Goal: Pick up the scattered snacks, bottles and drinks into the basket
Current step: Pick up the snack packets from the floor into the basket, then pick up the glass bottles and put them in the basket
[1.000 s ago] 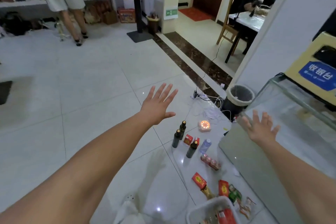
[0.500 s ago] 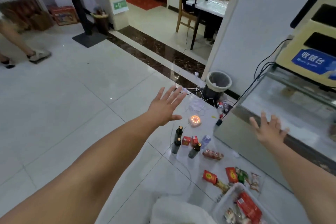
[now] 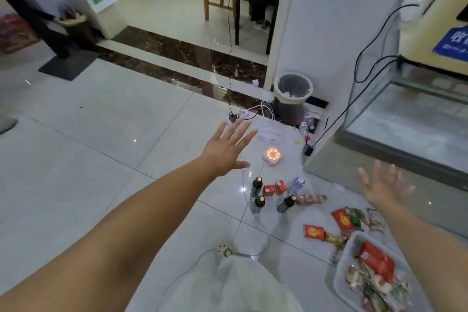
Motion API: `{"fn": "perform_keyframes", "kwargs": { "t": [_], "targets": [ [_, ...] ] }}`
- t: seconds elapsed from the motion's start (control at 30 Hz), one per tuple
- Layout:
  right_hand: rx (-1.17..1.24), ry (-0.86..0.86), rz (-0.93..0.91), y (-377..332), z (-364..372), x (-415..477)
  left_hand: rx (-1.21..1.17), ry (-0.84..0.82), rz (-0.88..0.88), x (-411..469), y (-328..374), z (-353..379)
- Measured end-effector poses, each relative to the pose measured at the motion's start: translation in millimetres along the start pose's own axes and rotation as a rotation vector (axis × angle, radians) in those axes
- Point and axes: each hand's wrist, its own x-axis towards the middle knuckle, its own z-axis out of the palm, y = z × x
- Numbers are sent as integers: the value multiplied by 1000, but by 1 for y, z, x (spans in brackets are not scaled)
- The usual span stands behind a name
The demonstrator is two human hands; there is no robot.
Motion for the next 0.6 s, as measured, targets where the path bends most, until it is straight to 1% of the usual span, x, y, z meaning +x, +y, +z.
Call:
{"fn": "perform_keyframes", "kwargs": {
  "t": [0.07,0.23,0.33,0.4,0.47,0.53,0.6],
  "targets": [
    [-17,-17,17,-8,6,-6,-38,-10,19,10,-10,8],
    [25,-13,118,-18,30,-19,-87,-20,153,52,-19,39],
    [18,-1,163,-20,64,-11,-98,7,212,87,-19,79],
    [0,24,174,-19,98,4,-138,29,210,109,-16,121],
    [29,79,172,-17,150,29,-197,43,177,134,-7,183],
    [80,129,183,-15,226,60,-248,38,140,160,5,261],
    [150,145,188,-15,317,93,-318,-1,94,188,20,348]
  ]
}}
